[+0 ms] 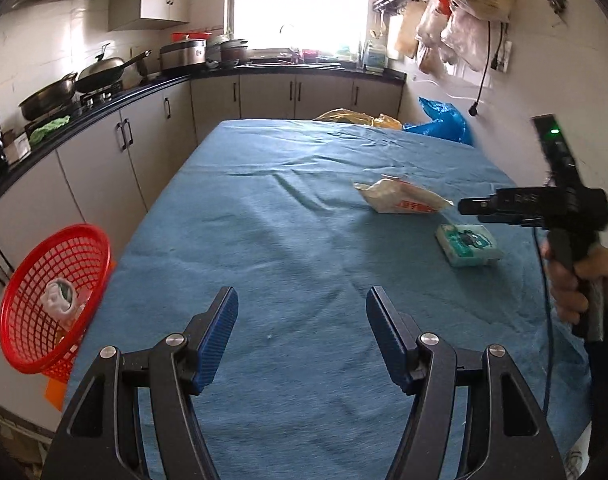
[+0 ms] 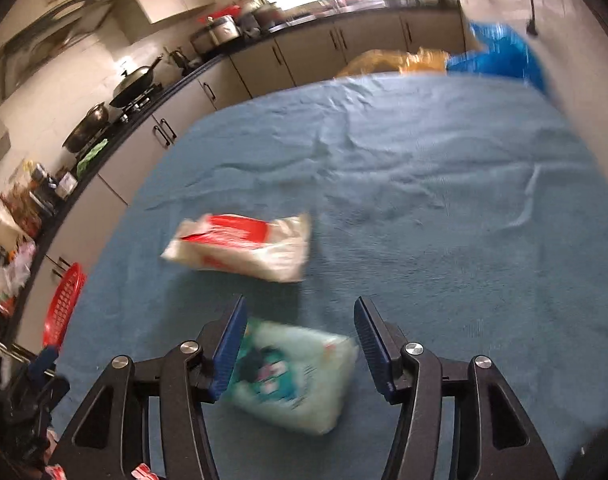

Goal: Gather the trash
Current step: 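Grasp the green cartoon tissue pack with the right gripper while the left moves to the snack bag, then grasp the white-and-red printed snack bag with the left gripper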

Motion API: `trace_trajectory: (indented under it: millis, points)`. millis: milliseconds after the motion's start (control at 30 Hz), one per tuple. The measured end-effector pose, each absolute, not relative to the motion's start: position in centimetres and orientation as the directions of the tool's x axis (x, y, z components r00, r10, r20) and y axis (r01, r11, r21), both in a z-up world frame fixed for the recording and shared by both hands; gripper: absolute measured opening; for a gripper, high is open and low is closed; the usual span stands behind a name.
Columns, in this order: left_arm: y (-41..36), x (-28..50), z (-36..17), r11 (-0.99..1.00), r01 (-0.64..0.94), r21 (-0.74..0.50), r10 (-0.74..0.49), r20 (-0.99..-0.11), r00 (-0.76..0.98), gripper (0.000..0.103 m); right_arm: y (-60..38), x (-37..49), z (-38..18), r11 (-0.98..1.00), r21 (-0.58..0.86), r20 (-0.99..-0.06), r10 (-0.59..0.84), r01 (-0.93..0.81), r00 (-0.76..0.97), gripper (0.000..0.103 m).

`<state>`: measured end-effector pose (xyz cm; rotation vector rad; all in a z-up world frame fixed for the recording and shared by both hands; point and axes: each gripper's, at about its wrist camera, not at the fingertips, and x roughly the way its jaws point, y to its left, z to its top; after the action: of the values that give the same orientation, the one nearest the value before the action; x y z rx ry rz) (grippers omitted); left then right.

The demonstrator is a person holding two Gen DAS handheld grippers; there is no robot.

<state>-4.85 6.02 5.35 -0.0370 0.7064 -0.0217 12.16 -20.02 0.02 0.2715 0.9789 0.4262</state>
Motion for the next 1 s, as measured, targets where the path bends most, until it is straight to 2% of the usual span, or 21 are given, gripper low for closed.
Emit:
trace_trajectory:
  millis: [200, 300, 400, 467, 633, 733, 767, 867, 1000]
  points:
    - [4.7, -3.9, 5.7, 0.999, 0.028, -0.026, -0.039, -0.659, 0.751, 0.065, -19.4, 12.0, -0.4, 0.826, 0.476, -0.717, 0.563, -0.302, 0.410, 0.062]
    - [4.4, -3.5, 5.9, 0.999, 0.032, -0.016, -0.035, -0.662, 0.749, 0.065, -18.1, 10.4, -0.1, 0.781, 0.491, -0.719, 0.613, -0.385, 0.326, 0.067]
    - [4.4, -3.1, 6.6, 0.999, 0.038, -0.006, -0.032, -0.662, 0.749, 0.066, -16.3, 7.8, 0.8, 0.735, 0.434, -0.730, 0.625, -0.521, 0.275, 0.072]
    - [4.4, -2.8, 7.1, 0.999, 0.041, 0.001, -0.030, -0.658, 0.752, 0.067, -14.7, 6.0, 1.6, 0.719, 0.340, -0.747, 0.598, -0.606, 0.290, 0.077]
    - [3.7, -1.8, 8.9, 0.998, 0.067, 0.021, -0.037, -0.647, 0.761, 0.071, -12.3, 4.8, 1.0, 0.744, 0.188, -0.777, 0.512, -0.641, 0.367, 0.077]
    - [2.8, -0.8, 9.9, 0.994, 0.109, 0.029, -0.064, -0.649, 0.758, 0.075, -11.4, 4.5, 0.0, 0.759, 0.115, -0.803, 0.451, -0.641, 0.390, 0.068]
    - [2.4, -0.2, 10.3, 0.992, 0.123, 0.036, -0.070, -0.651, 0.756, 0.076, -11.5, 4.6, -0.4, 0.764, 0.104, -0.806, 0.440, -0.637, 0.396, 0.057]
    - [1.4, 1.6, 11.0, 0.989, 0.142, 0.052, -0.073, -0.658, 0.749, 0.077, -11.9, 4.8, -0.3, 0.771, 0.112, -0.802, 0.443, -0.628, 0.401, 0.041]
    - [0.4, 4.4, 11.4, 0.985, 0.168, 0.027, -0.105, -0.677, 0.728, 0.079, -15.2, 6.3, 1.1, 0.817, 0.213, -0.760, 0.483, -0.536, 0.435, 0.037]
